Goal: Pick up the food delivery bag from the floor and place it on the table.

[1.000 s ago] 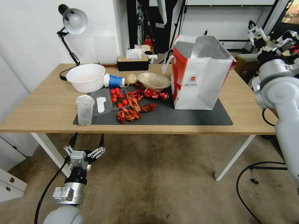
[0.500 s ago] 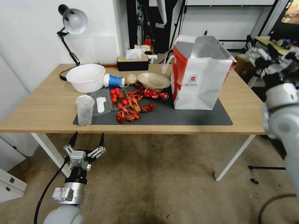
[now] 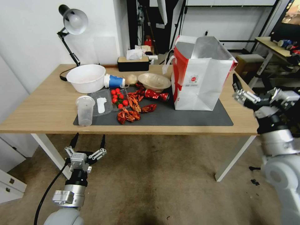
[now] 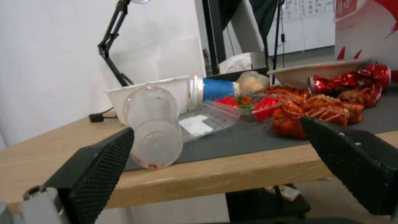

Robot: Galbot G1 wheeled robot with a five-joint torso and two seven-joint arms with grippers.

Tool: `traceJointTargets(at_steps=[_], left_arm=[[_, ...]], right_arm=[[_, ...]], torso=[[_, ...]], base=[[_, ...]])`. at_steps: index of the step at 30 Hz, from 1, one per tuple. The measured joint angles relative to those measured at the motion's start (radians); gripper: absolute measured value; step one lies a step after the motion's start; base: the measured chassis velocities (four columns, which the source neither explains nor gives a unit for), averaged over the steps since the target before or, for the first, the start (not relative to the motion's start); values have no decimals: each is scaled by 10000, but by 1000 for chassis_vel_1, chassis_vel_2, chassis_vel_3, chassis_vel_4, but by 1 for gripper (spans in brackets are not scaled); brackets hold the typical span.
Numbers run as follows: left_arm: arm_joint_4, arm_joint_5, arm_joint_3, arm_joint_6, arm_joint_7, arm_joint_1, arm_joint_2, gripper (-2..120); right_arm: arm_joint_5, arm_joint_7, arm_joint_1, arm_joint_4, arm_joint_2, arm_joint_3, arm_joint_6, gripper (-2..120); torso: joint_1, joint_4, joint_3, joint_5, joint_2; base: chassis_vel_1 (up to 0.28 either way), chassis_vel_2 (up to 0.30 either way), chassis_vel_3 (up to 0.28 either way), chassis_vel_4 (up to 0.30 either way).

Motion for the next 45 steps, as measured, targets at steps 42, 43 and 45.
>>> traceJointTargets(at_steps=[42,43,45], left_arm=[[1093,8,-31,-789,299,-297,-75,100],[1097,6,-42,-790,300,-310,-65,100],[1105,6,-50,-791,301,-318,-55,100]], right_arm=[[-2738,-964,-2440,-2985,3281,-721,2827,100],[-2762,-964,-2439,-3036,3295,-721,2846,100],[-2775,-964,-2440,-3073,3308,-723,2864,100]], torso=[[1,0,0,1,-1],[1,0,0,2,-1],[1,-1,0,2,-1]], base=[[0,0,0,0],[0,0,0,0],[0,0,0,0]])
